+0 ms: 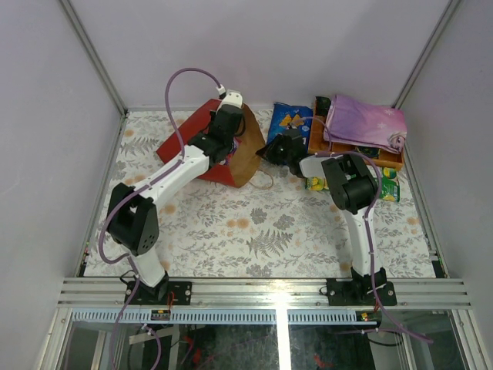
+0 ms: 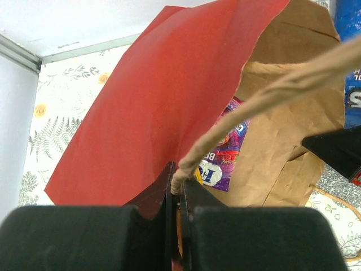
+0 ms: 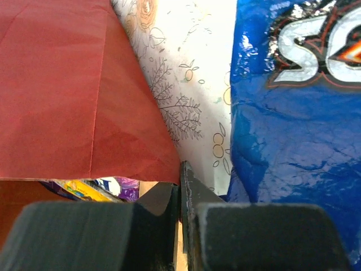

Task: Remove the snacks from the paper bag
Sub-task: Take out the snack from the paper bag.

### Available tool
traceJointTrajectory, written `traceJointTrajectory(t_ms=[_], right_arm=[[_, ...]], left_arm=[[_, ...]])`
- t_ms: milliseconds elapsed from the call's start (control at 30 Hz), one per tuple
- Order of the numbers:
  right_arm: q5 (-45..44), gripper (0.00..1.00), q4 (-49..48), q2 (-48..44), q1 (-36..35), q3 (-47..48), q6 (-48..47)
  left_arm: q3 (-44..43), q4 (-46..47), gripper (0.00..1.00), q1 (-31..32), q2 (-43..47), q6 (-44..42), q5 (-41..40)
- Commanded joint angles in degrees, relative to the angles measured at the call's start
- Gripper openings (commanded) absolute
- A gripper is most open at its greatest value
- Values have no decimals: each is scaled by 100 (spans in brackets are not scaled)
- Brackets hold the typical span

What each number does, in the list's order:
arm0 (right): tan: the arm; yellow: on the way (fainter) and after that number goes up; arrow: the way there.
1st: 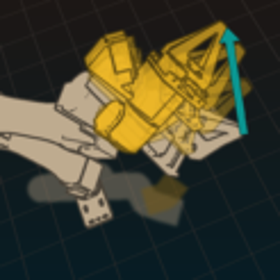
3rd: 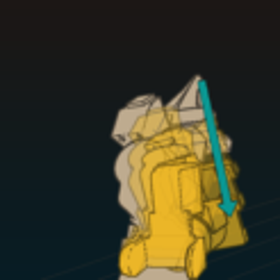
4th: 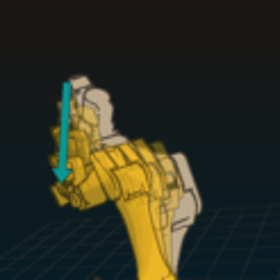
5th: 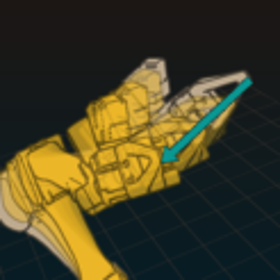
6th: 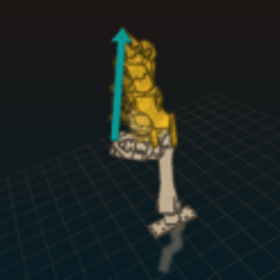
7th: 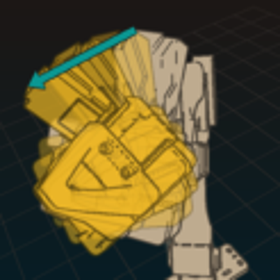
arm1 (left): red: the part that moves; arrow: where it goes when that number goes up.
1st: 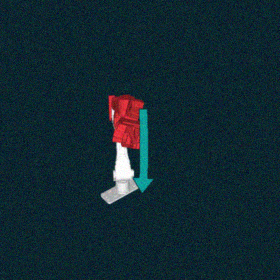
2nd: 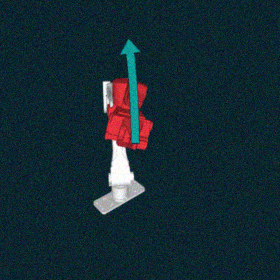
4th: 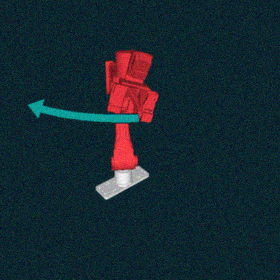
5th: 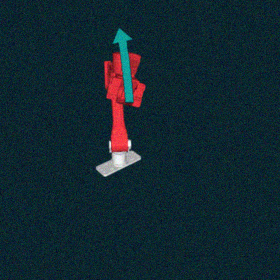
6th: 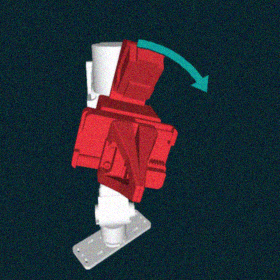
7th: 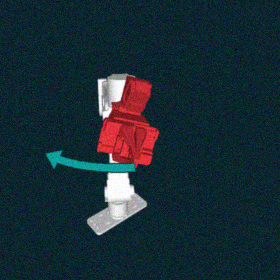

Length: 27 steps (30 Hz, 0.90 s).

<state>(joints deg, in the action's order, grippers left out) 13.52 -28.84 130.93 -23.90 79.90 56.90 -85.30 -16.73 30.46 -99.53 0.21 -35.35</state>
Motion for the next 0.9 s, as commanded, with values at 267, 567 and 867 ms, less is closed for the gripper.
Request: traceJointTrajectory(t_ms=[267, 567, 867], right_arm=[[-565, 0, -305, 384, -655, 241, 1133], [-874, 24, 349, 296, -545, 814, 519], [-1870, 99, -1281, -1696, -688, -1848, 626]], left_arm=[[34, 827, 0, -247, -487, -1814, 739], [177, 766, 0, -854, -429, -1842, 1134], [237, 898, 0, -1042, -510, -1897, 1122]])
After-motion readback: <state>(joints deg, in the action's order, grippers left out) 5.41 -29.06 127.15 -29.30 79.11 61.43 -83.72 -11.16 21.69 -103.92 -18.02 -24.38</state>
